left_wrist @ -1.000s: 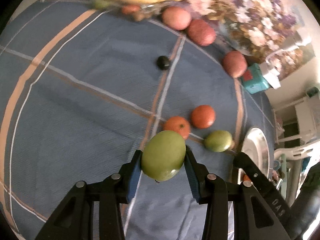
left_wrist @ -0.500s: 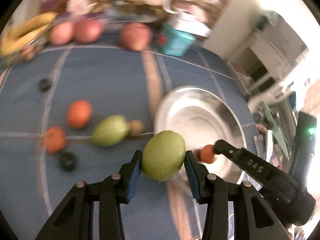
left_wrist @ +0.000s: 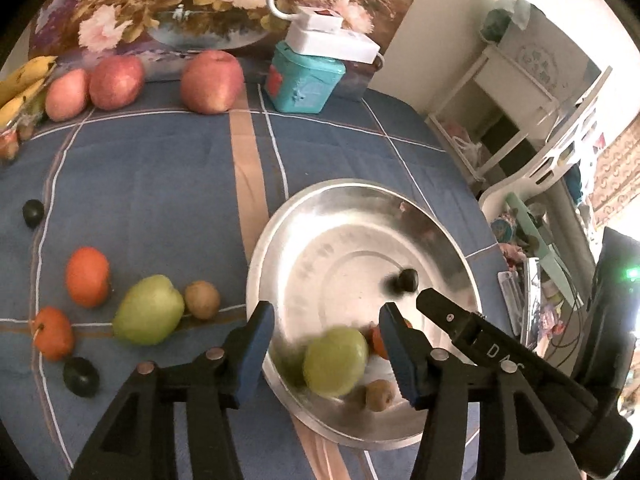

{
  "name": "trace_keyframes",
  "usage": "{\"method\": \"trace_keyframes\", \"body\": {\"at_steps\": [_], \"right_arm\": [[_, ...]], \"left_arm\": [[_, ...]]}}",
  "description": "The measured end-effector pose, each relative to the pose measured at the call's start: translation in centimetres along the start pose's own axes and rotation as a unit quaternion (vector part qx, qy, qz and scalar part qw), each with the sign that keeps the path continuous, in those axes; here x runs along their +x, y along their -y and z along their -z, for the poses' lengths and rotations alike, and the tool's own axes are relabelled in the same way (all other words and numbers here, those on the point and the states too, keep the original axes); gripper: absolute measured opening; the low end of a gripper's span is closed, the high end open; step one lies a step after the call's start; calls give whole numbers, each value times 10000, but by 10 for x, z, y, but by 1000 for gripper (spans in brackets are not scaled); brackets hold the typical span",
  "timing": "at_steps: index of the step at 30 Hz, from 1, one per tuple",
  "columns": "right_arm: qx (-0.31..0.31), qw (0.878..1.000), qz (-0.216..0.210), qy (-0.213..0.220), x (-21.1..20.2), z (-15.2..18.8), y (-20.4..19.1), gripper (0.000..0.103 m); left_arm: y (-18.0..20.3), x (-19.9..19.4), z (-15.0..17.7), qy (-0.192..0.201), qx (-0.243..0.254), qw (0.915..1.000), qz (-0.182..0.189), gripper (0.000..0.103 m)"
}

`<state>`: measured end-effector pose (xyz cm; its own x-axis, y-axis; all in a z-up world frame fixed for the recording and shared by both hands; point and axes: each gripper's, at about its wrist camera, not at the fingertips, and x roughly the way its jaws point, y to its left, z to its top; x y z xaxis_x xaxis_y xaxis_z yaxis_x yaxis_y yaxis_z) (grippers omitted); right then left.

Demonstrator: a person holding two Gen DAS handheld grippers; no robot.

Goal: Organize fruits
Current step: 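Place the green pear in the plate while the right tool drops the plum there, then grasp another orange with the left tool while the right tool grasps a dark plum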

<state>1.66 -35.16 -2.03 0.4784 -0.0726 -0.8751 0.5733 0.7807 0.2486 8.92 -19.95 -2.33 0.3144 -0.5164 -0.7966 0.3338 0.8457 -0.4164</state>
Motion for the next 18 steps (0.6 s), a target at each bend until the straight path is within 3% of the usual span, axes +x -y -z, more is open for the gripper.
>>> {"method": "trace_keyframes", "body": {"at_steps": [2,5,8,9,14,18], "right_arm": [[-48,10000,13,-10,-1,1,-1,34],[-170,9998,43,1,-3,3,-5,37],[-337,9993,143,-28,-4,8,-11,68],[-382,9991,165,-40,-4,11,-13,74],[-698,9972,222,-126,-2,23,-26,82],[-1040,9944,148,-95,-3,34,-45,86]], "left_arm": [[-2,-4,1,-4,-15,10000,-64,59],[-10,-13,4,28,-76,9995,-305,69],[-27,-20,7,-39,-305,9973,-670,78],[-34,-23,9,-65,-424,9961,-765,81],[-70,-41,15,-35,-960,9874,-1255,103],[-97,-57,18,44,-1274,9801,-1524,103]]}}
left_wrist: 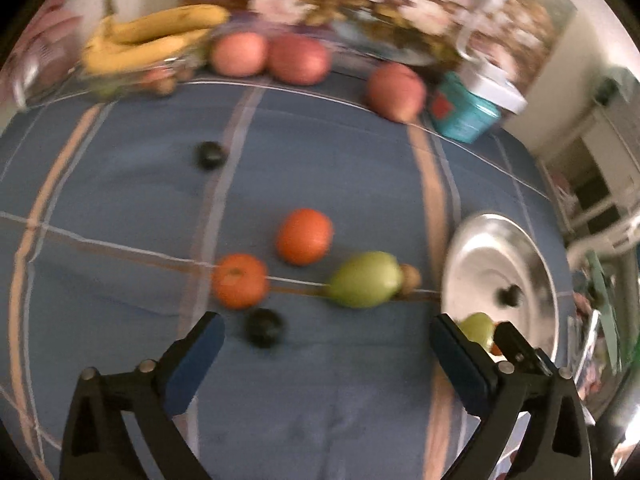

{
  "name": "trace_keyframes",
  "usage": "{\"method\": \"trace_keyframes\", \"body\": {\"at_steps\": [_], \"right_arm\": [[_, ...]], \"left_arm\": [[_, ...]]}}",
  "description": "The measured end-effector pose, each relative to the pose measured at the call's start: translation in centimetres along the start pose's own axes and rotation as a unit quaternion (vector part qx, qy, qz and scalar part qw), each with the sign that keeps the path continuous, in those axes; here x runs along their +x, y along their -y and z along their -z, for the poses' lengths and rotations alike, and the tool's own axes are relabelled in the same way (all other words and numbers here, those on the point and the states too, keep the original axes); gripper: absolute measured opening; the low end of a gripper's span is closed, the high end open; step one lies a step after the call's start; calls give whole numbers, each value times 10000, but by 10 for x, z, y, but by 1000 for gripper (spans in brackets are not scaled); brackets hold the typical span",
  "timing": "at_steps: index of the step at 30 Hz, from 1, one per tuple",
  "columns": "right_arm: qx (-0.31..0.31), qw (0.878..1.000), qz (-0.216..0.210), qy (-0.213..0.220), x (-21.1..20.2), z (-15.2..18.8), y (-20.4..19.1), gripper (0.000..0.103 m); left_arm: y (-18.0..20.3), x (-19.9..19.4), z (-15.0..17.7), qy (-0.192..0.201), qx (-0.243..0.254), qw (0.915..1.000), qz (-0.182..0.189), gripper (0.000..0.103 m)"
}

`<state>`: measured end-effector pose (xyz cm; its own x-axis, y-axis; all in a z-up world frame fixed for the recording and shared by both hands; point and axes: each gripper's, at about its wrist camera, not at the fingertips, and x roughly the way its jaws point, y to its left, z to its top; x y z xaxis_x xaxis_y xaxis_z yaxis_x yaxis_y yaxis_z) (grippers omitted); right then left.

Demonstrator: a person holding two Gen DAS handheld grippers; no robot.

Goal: Organize fruits
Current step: 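Grasp another orange with the left tool while the right tool grasps a dark plum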

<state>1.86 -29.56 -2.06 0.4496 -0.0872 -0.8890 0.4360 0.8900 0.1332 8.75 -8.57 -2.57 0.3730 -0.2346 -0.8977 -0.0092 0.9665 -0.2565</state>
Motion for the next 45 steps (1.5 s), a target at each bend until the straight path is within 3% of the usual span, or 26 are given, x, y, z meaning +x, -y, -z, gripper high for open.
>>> {"method": "trace_keyframes", "body": {"at_steps": [3,7,11,18,26,30,36,43,45], "right_arm": [[-257,9995,-121,108,-3,4,-18,96],[-618,9975,-212,273,-11,7,-44,96],[-666,9959,-561,230,-12,13,-63,96],[-887,9922,-869,111,-7,21,-101,96],[-1442,9842,-1030,-15,-4,24,-143,96],[-1497,9810,-1206,-258,3,29,-155,96],[-1957,9729,-1041,-659,22,41,-178,96],[-2432,9613,-862,-970,42,59,-195,96],[-2541,9586,-822,-986,46,62,-198,91]], "left_arm": [[-25,-10,-4,94,-170,9996,-209,103],[-53,-18,-12,231,-259,9975,-617,103],[-85,-27,-17,369,-434,9939,-942,103],[-124,-41,-23,507,-774,9891,-1143,103],[-134,-31,-29,332,-1082,9918,-602,103],[-129,-24,-33,173,-969,9942,-435,103],[-122,-5,-35,-277,-745,9963,-329,103],[-105,15,-36,-693,-447,9966,49,103],[-100,19,-37,-764,-360,9963,144,101]]}}
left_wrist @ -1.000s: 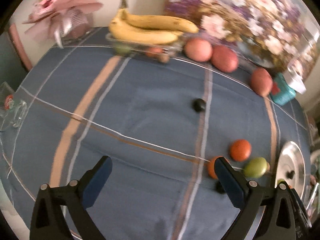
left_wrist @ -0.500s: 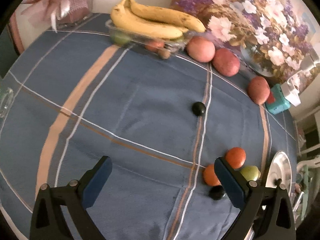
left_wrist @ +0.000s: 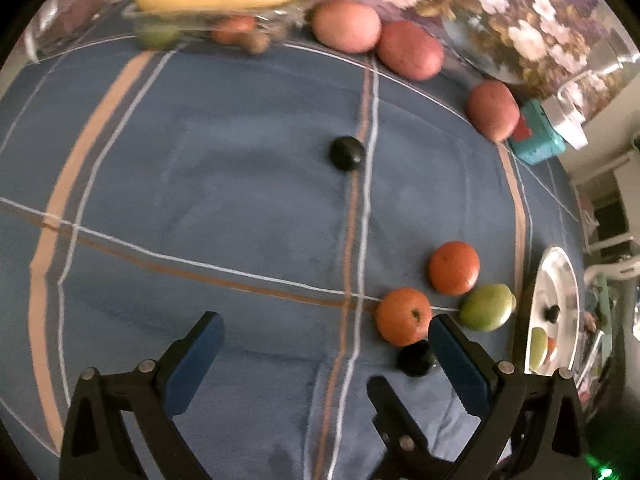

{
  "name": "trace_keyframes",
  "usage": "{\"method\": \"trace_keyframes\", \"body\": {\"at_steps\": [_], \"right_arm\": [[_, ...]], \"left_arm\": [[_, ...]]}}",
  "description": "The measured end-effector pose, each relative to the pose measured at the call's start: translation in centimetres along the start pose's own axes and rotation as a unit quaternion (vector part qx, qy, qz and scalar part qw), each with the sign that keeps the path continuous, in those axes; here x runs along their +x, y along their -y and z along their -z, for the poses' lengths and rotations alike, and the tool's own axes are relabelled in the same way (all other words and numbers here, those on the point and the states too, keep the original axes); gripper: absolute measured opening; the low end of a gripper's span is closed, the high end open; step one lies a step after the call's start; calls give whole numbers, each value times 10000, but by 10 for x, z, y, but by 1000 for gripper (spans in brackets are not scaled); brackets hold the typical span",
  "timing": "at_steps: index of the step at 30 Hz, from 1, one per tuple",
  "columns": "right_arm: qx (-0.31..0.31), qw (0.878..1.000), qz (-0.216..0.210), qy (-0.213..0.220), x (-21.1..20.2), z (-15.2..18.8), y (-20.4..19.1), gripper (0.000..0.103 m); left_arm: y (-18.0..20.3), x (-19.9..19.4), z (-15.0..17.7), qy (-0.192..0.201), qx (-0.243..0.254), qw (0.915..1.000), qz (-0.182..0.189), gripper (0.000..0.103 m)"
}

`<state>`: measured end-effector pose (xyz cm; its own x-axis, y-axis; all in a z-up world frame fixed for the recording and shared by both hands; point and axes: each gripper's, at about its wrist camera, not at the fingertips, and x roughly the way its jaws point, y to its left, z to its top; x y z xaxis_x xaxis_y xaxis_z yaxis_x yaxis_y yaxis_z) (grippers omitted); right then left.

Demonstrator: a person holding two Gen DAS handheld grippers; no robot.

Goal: Organize fruits
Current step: 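Grasp another orange with the left tool while the right tool grasps a dark plum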

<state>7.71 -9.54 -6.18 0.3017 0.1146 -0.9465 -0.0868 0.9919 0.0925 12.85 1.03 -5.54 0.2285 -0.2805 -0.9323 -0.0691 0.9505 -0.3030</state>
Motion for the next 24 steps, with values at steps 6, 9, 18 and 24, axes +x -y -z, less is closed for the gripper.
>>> {"method": "trace_keyframes", "body": {"at_steps": [6,9,18,24], "right_arm": [[3,10000,-7,-30,7,0,3,66],[15,10000,13,18,6,-1,5,49],[0,9997,-204,107,-1,-2,3,28],[102,9991,-377,148,-8,0,6,27]], "left_arm": [[8,10,-7,-143,167,9992,344,92],[13,16,-7,-249,157,9976,623,82],[21,26,-9,-384,46,9927,1143,34],[16,13,-6,-208,-61,9950,973,33]]}}
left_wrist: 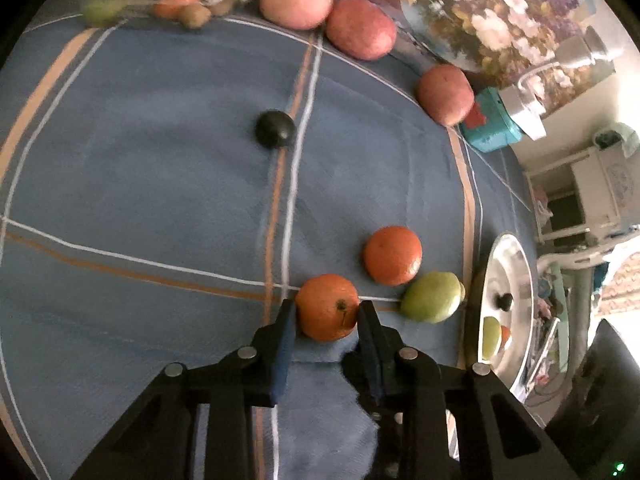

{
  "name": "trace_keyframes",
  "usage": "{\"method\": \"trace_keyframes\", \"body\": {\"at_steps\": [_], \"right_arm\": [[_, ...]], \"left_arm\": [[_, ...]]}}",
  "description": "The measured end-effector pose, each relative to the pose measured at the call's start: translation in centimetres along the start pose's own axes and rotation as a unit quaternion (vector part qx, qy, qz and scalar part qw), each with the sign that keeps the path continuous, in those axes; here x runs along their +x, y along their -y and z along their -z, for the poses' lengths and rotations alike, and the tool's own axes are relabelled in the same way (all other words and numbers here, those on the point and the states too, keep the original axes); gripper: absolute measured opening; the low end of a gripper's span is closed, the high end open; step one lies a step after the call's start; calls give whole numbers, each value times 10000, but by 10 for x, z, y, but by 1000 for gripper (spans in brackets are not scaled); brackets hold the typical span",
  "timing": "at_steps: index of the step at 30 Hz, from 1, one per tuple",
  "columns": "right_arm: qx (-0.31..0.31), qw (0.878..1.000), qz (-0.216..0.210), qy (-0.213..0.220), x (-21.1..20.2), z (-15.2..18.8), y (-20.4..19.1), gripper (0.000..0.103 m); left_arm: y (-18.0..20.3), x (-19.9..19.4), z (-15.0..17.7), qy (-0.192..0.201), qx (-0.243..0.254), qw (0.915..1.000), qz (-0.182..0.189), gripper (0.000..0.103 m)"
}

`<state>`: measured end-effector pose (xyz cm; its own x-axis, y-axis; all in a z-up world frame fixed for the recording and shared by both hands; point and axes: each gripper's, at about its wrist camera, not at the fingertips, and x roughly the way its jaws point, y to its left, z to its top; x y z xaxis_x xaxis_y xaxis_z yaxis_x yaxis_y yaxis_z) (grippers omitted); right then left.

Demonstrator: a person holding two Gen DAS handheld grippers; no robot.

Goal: Organize fruits
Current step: 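Grasp another orange with the left tool while the right tool grasps a dark plum, then carry the orange and plum over the steel plate and release them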

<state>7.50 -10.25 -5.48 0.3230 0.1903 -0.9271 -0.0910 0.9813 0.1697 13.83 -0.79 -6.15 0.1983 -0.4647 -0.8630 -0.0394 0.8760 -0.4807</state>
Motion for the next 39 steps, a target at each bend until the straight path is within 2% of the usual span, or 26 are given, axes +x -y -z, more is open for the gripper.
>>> {"method": "trace_keyframes", "body": {"at_steps": [3,6,12,16,19,26,34,39], "right_arm": [[30,10000,-42,84,-7,-1,3,27],[45,9998,92,197,-18,-1,9,27],[495,9974,133,514,-46,-4,43,27],[920,9923,134,822,-70,-6,72,27],[1223,9864,312,1049,-86,-5,96,27],[2047,9675,929,1156,-100,5,161,27],[2657,9500,1062,1250,-106,26,211,27],[2771,9465,1033,1295,-105,29,226,27]], "left_arm": [[-9,-11,2,182,-104,9996,-195,33],[-18,-18,1,340,-305,9983,-361,33],[-20,-27,2,513,-435,9968,-420,33],[-12,-34,3,611,-396,9966,-380,33],[1,-34,3,648,-327,9969,-300,33],[48,-23,10,562,119,9983,1,33],[108,-6,26,431,850,9948,365,33],[143,8,40,449,1362,9883,510,33]]}}
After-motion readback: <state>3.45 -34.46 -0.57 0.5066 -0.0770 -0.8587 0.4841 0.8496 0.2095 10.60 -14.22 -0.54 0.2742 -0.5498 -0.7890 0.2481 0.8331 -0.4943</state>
